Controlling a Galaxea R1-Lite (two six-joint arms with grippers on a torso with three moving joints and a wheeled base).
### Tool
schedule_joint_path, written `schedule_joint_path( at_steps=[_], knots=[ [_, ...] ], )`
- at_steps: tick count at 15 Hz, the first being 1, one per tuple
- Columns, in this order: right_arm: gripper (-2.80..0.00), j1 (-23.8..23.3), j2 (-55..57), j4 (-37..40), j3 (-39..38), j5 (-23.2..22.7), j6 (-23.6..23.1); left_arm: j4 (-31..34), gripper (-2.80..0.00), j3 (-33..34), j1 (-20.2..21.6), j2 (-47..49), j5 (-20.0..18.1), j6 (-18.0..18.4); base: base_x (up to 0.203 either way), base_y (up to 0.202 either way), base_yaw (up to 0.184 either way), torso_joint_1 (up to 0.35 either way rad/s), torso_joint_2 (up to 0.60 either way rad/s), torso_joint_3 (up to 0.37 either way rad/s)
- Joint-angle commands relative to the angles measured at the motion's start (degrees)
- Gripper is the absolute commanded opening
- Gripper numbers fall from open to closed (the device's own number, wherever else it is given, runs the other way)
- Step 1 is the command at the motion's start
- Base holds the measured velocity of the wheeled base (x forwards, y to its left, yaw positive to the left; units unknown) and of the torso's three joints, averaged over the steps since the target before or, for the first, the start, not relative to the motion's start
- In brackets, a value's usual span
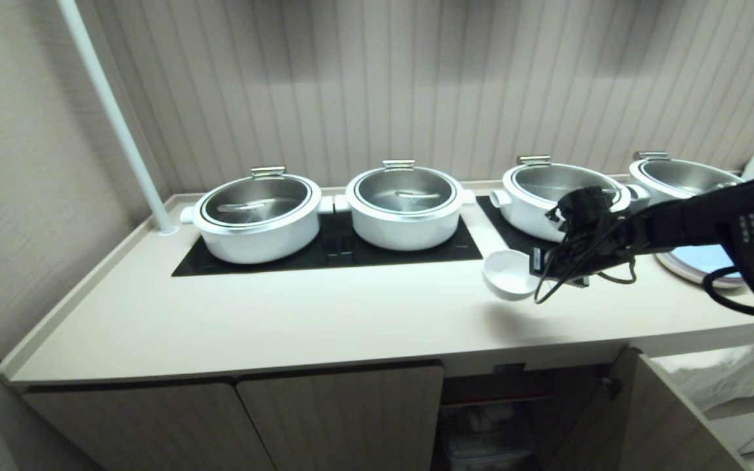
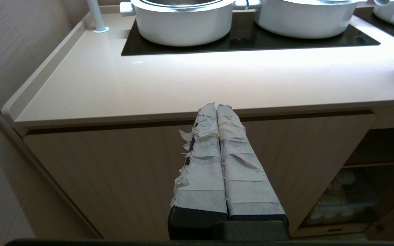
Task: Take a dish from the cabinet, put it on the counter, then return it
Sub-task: Put it back into the cabinet
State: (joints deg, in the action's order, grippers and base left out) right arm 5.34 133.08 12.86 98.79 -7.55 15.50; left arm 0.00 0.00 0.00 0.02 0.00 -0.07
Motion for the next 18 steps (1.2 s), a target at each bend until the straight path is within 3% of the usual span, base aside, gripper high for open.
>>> schedule_joint_path(
  at_steps=[1,11,18],
  knots=[
    [-2.8,0.0,-2.0,0.1,-1.3,-0.1,0.3,0.0,-2.8,0.0,0.0,0.0,0.0,0.0,0.0,0.0,0.0,0.0,0.0,0.0],
    [-2.8,0.0,-19.9,-0.6,-21.8,-0.2,0.2,0.0,-2.8,0.0,0.0,0.0,0.1,0.0,0.0,0.0,0.0,0.0,0.0,0.0],
    [-2.8,0.0,-36.9,-0.8,-40.4,-0.3,0.4,0.0,-2.8,0.0,0.0,0.0,0.0,0.0,0.0,0.0,0.0,0.0,0.0,0.0]
  ],
)
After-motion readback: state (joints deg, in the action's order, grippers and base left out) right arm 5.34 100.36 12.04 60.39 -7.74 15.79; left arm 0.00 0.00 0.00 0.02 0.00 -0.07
